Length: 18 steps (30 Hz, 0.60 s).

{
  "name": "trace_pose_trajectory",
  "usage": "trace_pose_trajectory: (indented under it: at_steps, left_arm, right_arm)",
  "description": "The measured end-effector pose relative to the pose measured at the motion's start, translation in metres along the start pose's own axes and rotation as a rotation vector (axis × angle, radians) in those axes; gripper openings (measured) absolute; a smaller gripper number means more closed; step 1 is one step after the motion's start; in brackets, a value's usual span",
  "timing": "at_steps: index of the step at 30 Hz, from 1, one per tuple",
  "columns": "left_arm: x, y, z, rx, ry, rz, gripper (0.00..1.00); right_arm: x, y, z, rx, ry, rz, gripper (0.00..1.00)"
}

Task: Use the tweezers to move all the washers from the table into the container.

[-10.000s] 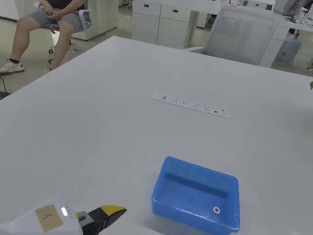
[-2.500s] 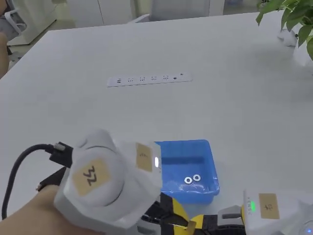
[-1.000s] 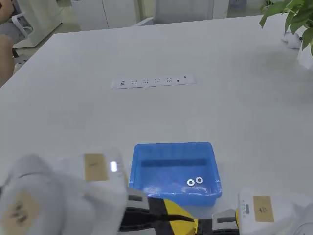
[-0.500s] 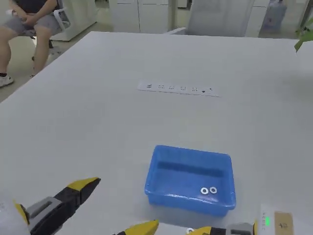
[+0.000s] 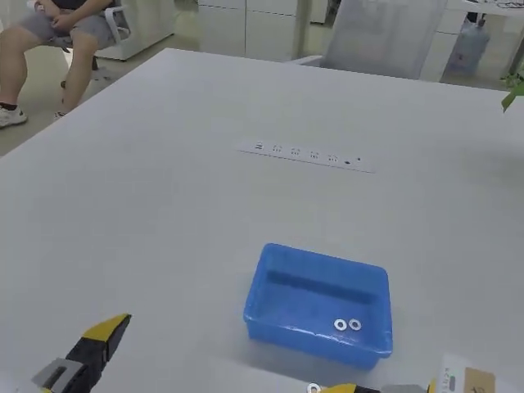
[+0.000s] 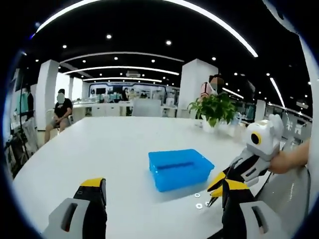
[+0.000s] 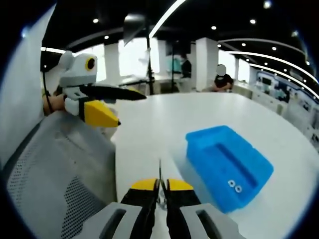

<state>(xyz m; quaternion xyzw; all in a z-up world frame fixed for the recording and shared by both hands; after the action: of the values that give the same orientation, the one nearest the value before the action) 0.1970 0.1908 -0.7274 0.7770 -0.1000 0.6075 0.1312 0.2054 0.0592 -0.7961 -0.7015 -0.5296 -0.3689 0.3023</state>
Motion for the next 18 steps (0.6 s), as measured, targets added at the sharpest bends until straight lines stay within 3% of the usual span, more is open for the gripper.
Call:
trace_pose_trajectory:
  at_steps: [1, 4, 7, 9, 12, 18]
  left_arm:
    - [0.000, -0.003, 0.000, 0.020, 0.005, 0.028, 0.99]
    - [-0.006, -0.001, -0.001, 0.004, -0.038, -0.011, 0.99]
    - [-0.002, -0.004, -0.002, 0.003, 0.003, 0.005, 0.99]
    - [-0.001, -0.003, -0.002, -0.002, 0.005, -0.017, 0.99]
    - [-0.001, -0.002, -0.001, -0.009, 0.009, 0.000, 0.99]
    - [0.000, -0.001, 0.000, -0.009, 0.011, 0.003, 0.99]
  right_arm:
    - [0.000, 0.001, 0.000, -0.002, 0.004, 0.003, 0.03]
    - [0.001, 0.004, 0.000, -0.017, 0.019, 0.036, 0.03]
    - [0.001, 0.007, 0.000, -0.031, 0.032, 0.067, 0.03]
    - [0.001, 0.009, -0.001, -0.038, 0.036, 0.100, 0.03]
    - [0.000, 0.016, -0.004, -0.062, 0.053, 0.168, 0.03]
    - [0.005, 0.020, -0.010, -0.065, 0.051, 0.174, 0.03]
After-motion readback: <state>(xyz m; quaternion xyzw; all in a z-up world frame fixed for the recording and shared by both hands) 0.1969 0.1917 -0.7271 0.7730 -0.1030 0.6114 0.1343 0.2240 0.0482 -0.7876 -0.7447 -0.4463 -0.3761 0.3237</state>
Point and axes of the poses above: the centre of the closed fingertips' face, and the gripper's own axes: z roughly forward along the fingers, y roughly to its right, x roughly out of its top, the point moved 3 cm from there along -z, roughly backward along the fingers, and after that the axes turned 1 degree about -y, right-handed, at the moved point
